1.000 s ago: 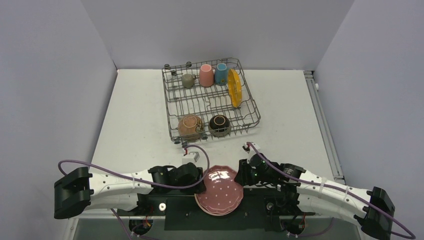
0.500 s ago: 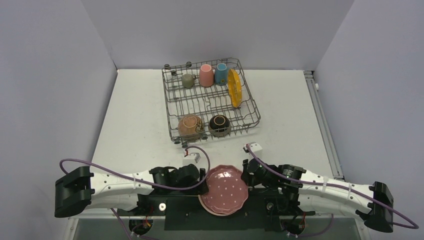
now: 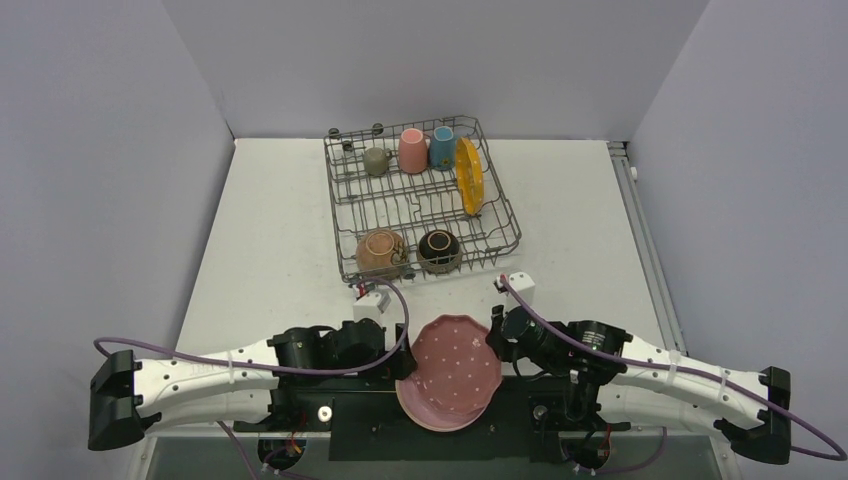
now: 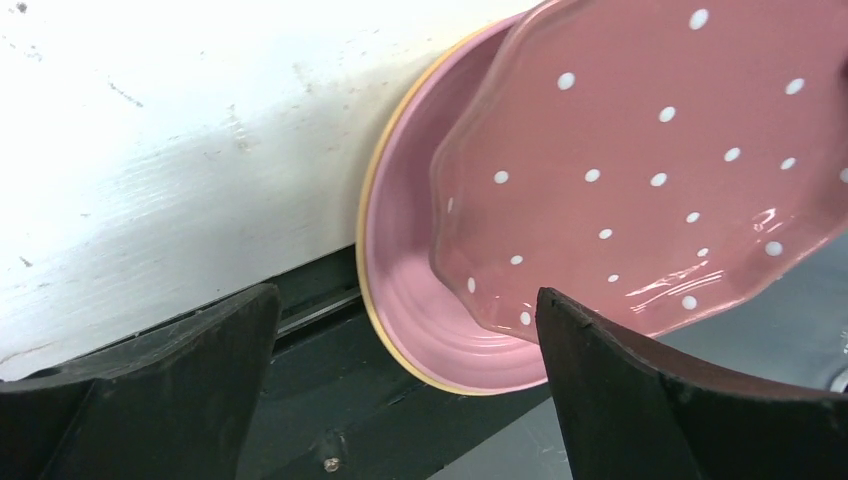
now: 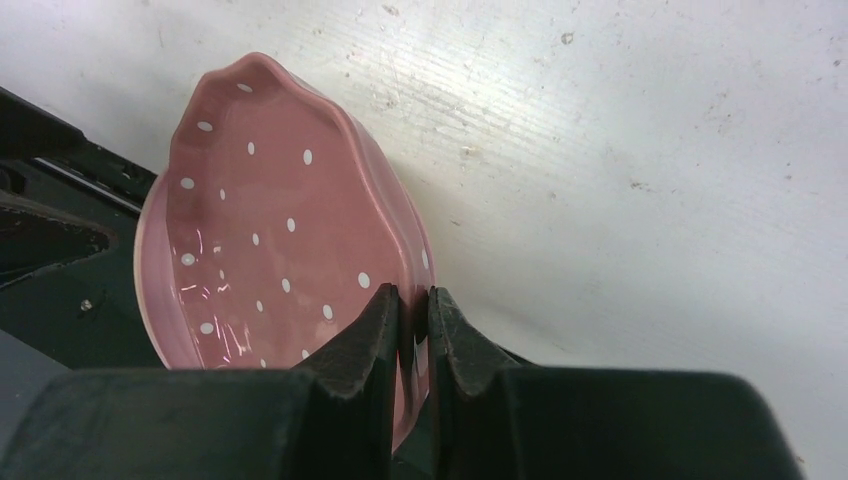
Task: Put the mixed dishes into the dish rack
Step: Pick up the plate from the corner of the board.
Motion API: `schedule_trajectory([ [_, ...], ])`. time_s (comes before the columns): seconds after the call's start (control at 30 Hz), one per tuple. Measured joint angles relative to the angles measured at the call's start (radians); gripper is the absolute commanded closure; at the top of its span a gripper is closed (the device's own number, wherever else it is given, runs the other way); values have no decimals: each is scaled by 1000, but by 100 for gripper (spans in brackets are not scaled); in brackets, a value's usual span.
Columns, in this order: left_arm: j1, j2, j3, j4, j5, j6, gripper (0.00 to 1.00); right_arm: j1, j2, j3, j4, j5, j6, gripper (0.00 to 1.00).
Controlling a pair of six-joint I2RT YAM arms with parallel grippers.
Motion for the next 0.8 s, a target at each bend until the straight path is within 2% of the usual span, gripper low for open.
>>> schedule_trajectory([
  [0.27, 57, -23, 8, 41, 81, 36, 3, -2, -15, 85, -24, 10, 2, 100],
  [0.47, 126, -23, -15, 137, 187, 47, 4, -26, -33, 116, -21, -4, 18, 100],
  [0.8, 218, -100, -125, 350, 406, 22, 22, -145, -68, 114, 16, -127, 53, 100],
])
